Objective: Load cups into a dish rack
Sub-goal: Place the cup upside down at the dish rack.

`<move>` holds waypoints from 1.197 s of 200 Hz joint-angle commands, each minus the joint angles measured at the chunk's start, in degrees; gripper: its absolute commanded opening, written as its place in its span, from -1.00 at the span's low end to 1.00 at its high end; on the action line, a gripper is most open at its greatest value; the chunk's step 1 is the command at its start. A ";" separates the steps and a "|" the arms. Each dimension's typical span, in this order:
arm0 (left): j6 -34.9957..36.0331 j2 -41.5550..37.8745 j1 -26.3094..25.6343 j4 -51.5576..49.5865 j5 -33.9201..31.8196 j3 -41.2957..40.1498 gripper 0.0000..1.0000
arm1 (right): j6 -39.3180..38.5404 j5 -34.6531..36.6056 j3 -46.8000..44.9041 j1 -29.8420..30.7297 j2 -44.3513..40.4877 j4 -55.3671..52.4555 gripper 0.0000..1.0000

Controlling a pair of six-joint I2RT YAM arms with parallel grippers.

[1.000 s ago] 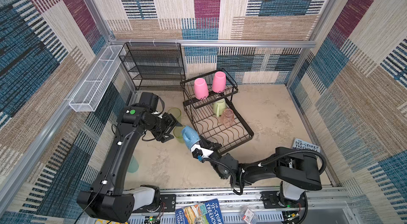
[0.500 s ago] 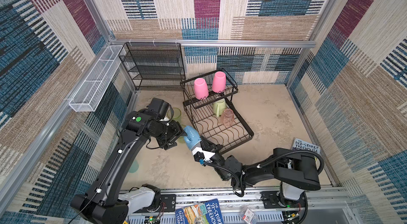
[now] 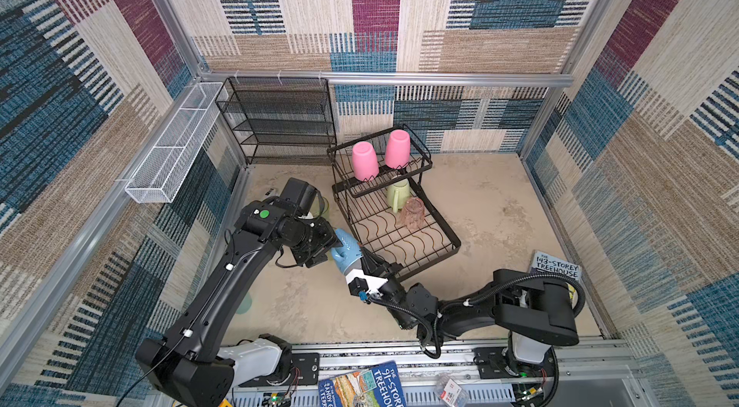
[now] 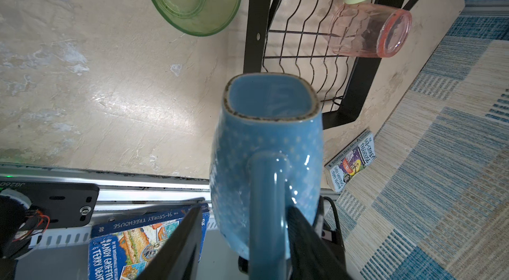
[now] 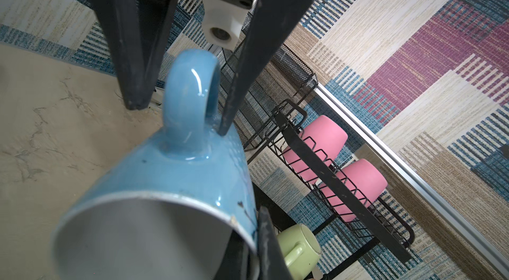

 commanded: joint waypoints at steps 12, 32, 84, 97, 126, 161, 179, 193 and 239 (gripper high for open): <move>-2.03 -0.97 -0.54 2.71 -0.55 -1.12 0.04 | 0.66 -0.25 0.90 0.08 0.15 4.77 -1.00; -3.11 -1.92 -1.02 3.76 -0.64 -2.31 -0.01 | 0.67 -0.27 1.17 0.09 0.49 4.45 -1.00; -4.39 -3.36 -2.26 5.39 -0.97 -5.08 -0.22 | 0.70 -0.15 1.26 0.09 0.50 4.18 -1.00; -4.87 -3.94 -2.35 6.01 -1.08 -5.73 -0.32 | 0.66 -0.14 1.24 0.08 0.42 4.03 -1.00; -5.55 -5.04 -2.43 7.03 -1.21 -7.29 -0.43 | -0.03 0.08 1.26 0.08 0.50 4.49 -1.00; -5.04 -5.27 -2.43 7.05 -1.12 -8.21 -0.47 | -1.44 0.42 0.91 0.09 0.68 6.05 -1.00; -4.29 -5.21 -2.35 7.09 -0.83 -8.39 -0.46 | -2.12 0.58 0.66 0.09 0.77 6.87 -1.00; -3.66 -5.22 -2.36 7.05 -0.75 -8.56 -0.46 | -2.64 0.72 0.52 0.08 0.85 7.55 -1.00; -2.20 -5.13 -2.26 8.05 -1.10 -9.85 -0.52 | -4.64 0.83 0.56 0.77 1.53 9.24 -1.00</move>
